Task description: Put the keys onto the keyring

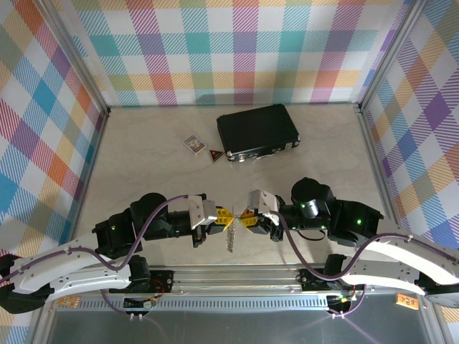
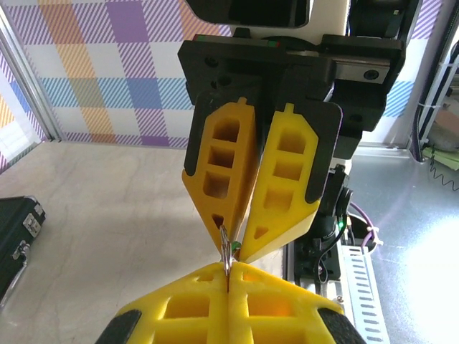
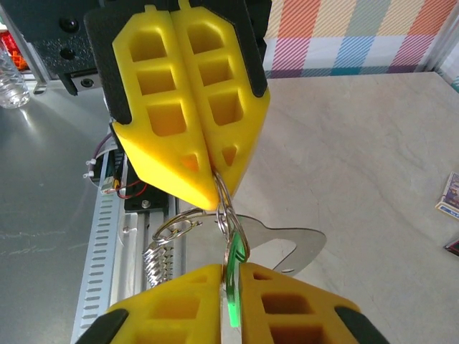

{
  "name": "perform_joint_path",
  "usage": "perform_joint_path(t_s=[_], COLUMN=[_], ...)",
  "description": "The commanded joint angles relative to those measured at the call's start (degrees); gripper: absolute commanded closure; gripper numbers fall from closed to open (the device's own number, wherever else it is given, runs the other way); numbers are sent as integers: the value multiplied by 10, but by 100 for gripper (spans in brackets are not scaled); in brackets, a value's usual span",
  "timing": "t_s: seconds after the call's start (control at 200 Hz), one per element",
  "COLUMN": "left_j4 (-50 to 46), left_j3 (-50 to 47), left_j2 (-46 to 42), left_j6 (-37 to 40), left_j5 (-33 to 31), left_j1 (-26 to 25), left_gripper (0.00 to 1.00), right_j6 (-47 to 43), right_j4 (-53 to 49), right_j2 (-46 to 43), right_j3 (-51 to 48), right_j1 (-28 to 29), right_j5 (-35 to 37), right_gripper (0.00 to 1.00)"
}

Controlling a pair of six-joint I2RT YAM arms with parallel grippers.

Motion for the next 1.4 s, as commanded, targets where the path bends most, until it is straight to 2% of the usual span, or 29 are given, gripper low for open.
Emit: perform_joint_path(t_s=[0.0, 0.165, 0.49, 0.695, 0.86, 1.0, 1.395], left_j4=[36, 38, 45, 52, 57, 65, 78], left_j3=[-7, -10, -13, -20, -24, -28, -37], left_j2=[-14, -17, -22, -27, -32, -38, -53], left_j6=[-11, -11, -12, -16, -17, -21, -21], left_j5=[14, 15, 20, 21, 20, 19, -2], left_j1=[0, 0, 0, 0, 0, 0, 0], left_gripper=[100, 100, 100, 100, 100, 100, 100], right_j6=[11, 13, 21, 26, 28, 27, 19], right_j4=[17, 27, 54, 69, 76, 73, 46], right_j2=[-4, -10, 0, 0, -4, -2, 16], right_j3=[-4, -7, -21, -34, -42, -44, -39], right_j1=[3, 3, 3, 3, 3, 3, 3], right_j5=[-10, -29, -39, -39, -34, -36, -22], right_gripper=[82, 64, 65, 72, 90, 100, 100])
